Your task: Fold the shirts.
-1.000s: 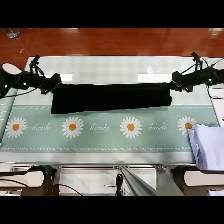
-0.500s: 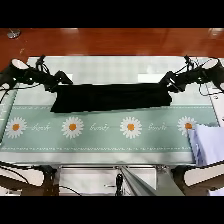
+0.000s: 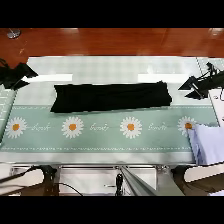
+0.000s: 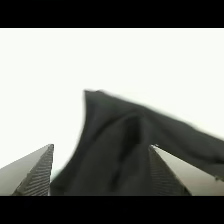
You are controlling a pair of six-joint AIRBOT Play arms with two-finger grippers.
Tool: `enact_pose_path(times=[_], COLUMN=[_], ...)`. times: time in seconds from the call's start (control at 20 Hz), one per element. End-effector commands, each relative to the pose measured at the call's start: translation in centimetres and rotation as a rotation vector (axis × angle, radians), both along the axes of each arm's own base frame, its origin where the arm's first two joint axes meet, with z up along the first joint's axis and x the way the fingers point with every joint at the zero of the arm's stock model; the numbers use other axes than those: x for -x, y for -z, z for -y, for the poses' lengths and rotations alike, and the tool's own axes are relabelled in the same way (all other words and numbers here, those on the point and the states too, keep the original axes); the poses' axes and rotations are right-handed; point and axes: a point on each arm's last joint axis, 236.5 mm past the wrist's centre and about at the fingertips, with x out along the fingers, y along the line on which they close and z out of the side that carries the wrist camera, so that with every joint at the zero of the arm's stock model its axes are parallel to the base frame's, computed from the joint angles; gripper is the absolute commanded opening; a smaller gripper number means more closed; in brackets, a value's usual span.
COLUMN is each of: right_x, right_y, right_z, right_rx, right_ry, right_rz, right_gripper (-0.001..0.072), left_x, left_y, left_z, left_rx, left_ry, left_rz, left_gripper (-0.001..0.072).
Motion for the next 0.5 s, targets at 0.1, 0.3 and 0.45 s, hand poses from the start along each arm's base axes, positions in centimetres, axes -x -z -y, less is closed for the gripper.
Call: enact_pose_path(times=[0.1, 0.3, 0.45], right_x=[-2.1, -2.0, -1.7], right_y=[1.5, 2.8, 3.1], right_z=[-4.4, -8.4, -12.1], right_rx=[-0.226, -0.240, -0.243], right_ry=[0.017, -0.078, -0.165], right_rz=[0.054, 0.028, 0.013], right_gripper=[0.0614, 0.0614, 0.0565], left_x=[4.0, 4.9, 5.3], left_y=[-1.3, -0.6, 0.7], left_z=[6.6, 13.2, 17.5], left_rx=[-0.027, 0.064, 0.130], left_ry=[0.076, 0.217, 0.304], left_rz=[0.154, 0.111, 0.076], left_gripper=[0.0702, 0.0702, 0.0701])
